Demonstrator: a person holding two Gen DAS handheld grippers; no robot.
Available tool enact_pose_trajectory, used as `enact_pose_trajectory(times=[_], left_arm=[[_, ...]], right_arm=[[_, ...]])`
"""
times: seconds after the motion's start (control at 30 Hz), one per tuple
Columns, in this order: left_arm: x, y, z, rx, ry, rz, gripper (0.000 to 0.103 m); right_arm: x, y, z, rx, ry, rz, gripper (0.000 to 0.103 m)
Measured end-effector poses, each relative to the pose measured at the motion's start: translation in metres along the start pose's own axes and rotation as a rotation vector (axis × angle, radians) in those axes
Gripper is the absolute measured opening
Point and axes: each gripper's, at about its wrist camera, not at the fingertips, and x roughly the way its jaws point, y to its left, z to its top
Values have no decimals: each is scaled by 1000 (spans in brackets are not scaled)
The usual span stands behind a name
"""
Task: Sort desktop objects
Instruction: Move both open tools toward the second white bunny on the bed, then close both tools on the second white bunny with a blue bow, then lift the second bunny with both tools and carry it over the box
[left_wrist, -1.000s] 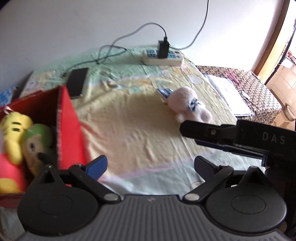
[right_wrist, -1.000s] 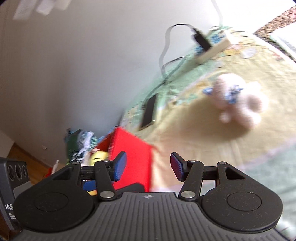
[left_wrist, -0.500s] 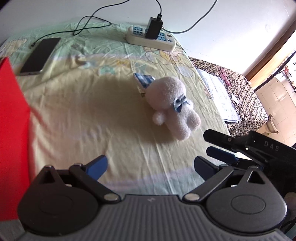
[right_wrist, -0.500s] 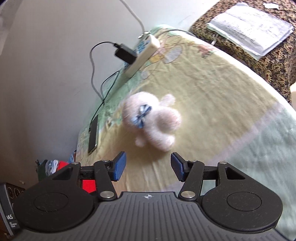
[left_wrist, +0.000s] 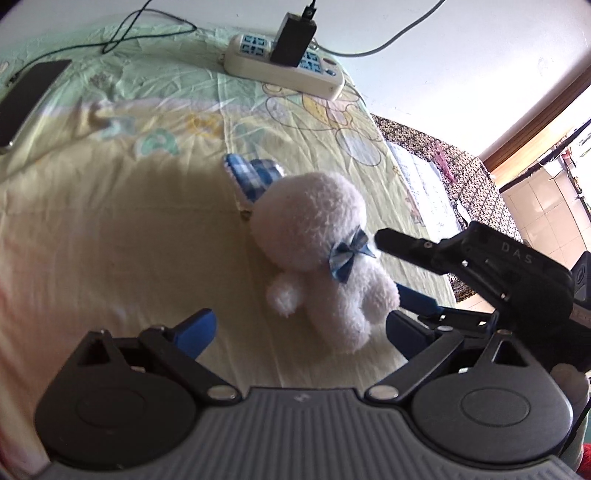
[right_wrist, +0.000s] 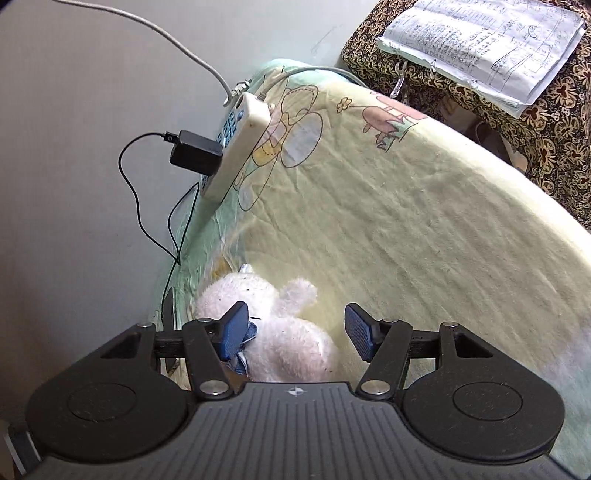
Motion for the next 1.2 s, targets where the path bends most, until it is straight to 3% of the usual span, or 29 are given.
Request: enact_pose_trajectory(times=[0.17, 0.43, 0.57, 0.67, 0.93, 1.07, 1.2], left_arm=[[15, 3, 6, -8, 24, -28, 85], [13, 6, 7, -14, 64, -101, 79], [-2, 4, 1, 6, 68, -107, 78], [-14, 0, -12, 72, 73, -53, 79], [-54, 3, -53, 72, 99, -107, 78], [-67, -9, -84, 187, 123, -33, 78], [-82, -3, -109, 198, 127, -32, 78]], right_arm=[[14, 5, -2, -22, 74, 41, 49], [13, 2, -10, 61, 147, 84, 44], [6, 4, -27, 97, 227, 117, 42], [-2, 10, -45, 101, 281, 138, 41], [-23, 26, -86, -22, 361, 96, 39], [-30, 24, -118, -84, 448, 65, 40], [-37, 26, -136, -112, 484, 56, 40]])
